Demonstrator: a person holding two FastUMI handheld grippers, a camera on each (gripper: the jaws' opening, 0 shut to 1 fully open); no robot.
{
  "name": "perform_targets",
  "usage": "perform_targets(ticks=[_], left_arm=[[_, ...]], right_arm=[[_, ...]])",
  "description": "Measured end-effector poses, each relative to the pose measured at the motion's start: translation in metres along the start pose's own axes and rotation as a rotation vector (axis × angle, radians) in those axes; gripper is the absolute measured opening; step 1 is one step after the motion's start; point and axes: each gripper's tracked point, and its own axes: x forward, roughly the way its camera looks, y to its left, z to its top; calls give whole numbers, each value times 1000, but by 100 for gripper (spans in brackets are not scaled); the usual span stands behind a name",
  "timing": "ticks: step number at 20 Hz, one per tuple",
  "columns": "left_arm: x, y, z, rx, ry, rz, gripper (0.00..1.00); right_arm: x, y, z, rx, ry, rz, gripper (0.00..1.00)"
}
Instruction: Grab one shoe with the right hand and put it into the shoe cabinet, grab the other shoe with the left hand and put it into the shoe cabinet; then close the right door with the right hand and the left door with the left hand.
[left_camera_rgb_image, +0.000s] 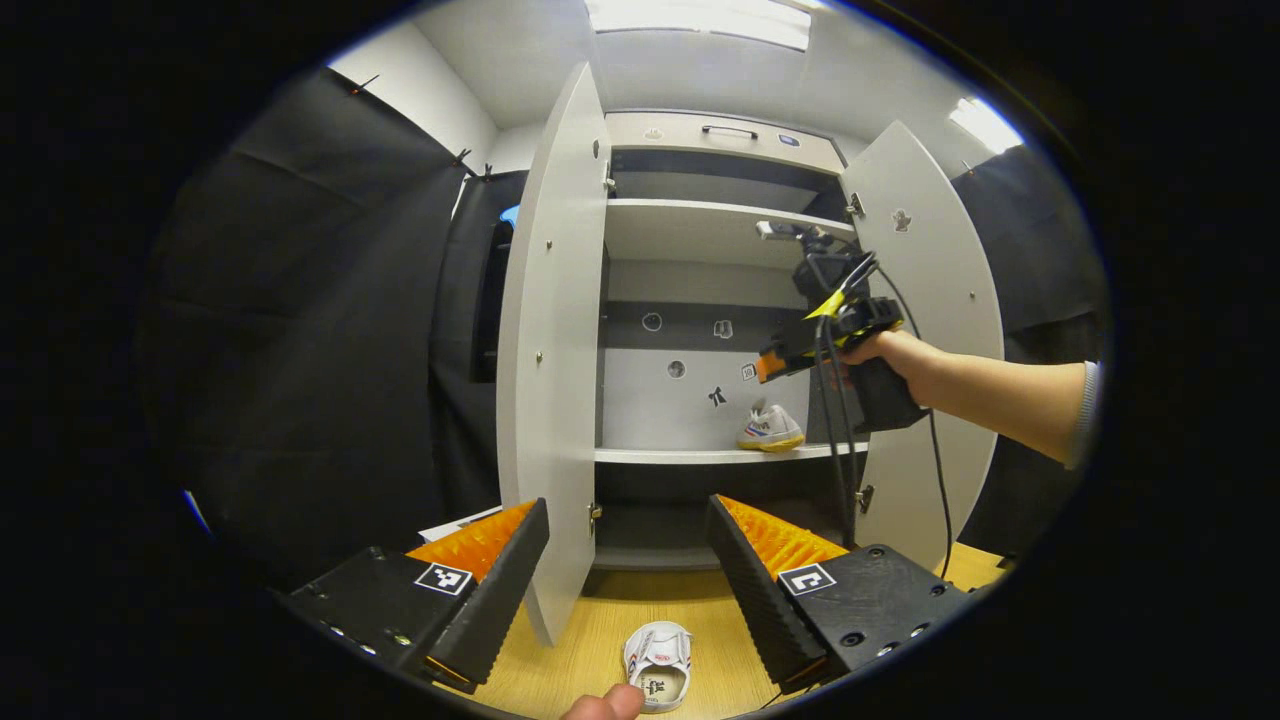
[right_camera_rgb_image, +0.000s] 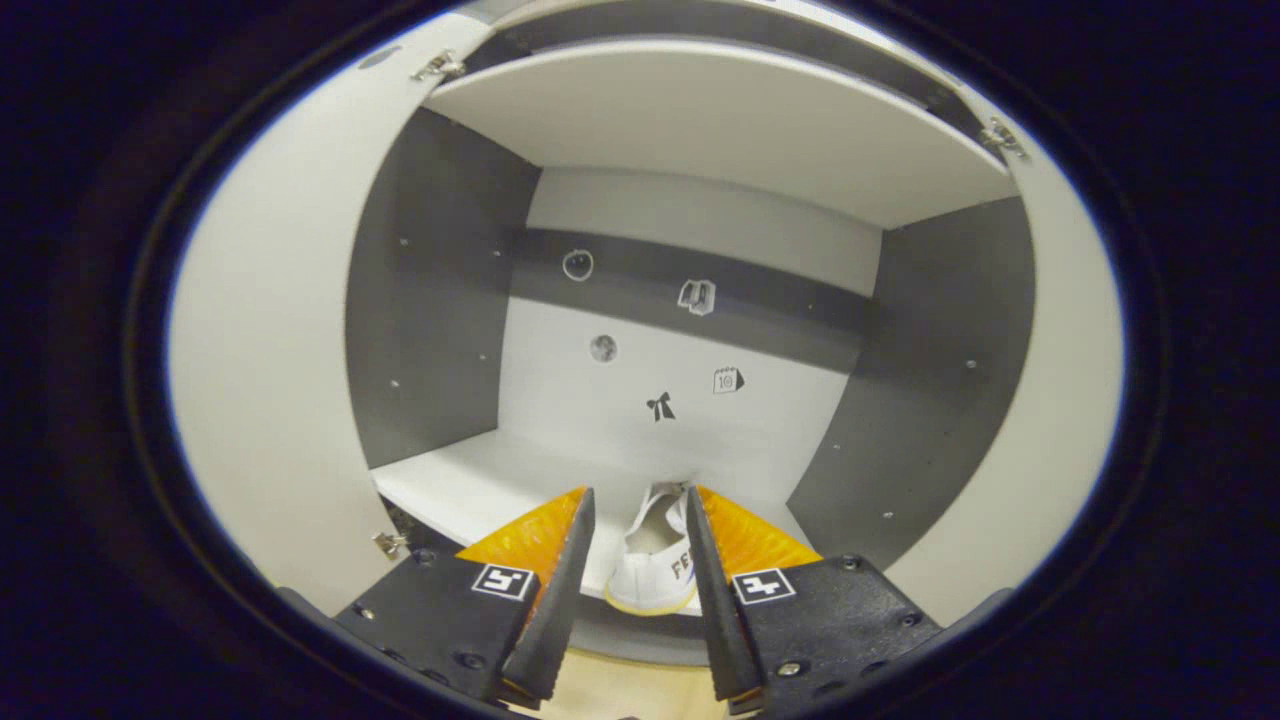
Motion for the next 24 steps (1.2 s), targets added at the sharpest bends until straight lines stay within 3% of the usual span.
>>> perform_targets(ticks=[1, 2, 3, 4, 6, 7, 8, 11, 17, 24], left_arm=[[-2, -1, 1, 1, -3, -2, 95], [-2, -1, 1, 4, -5, -2, 95], [-4, -1, 1, 7, -6, -3, 95], [-6, -2, 2, 11, -8, -4, 95], [-10, -4, 2, 17, -11, -8, 95], [-12, -6, 2, 19, -13, -11, 95], [-14, -8, 1, 20, -14, -15, 95], [-20, -16, -9, 34, -10, -28, 95], [-28, -46, -48, 25, 36, -102, 95], [-22, -79, -144, -8, 259, -152, 95]], right_arm=[[-20, -1, 2, 3, -33, -4, 60], [-38, 2, 3, 8, -61, -3, 70], [-57, 2, 2, 19, -83, -2, 67], [-73, 3, -2, 30, -100, -3, 71], [-106, 1, -9, 55, -140, -10, 84], [-121, -1, -14, 67, -162, -18, 78], [-137, -3, -22, 73, -182, -28, 91], [-181, 0, -54, 84, -236, -43, 100], [-255, 16, -144, 137, -219, -30, 100], [-292, -44, -207, 215, -137, -146, 100]])
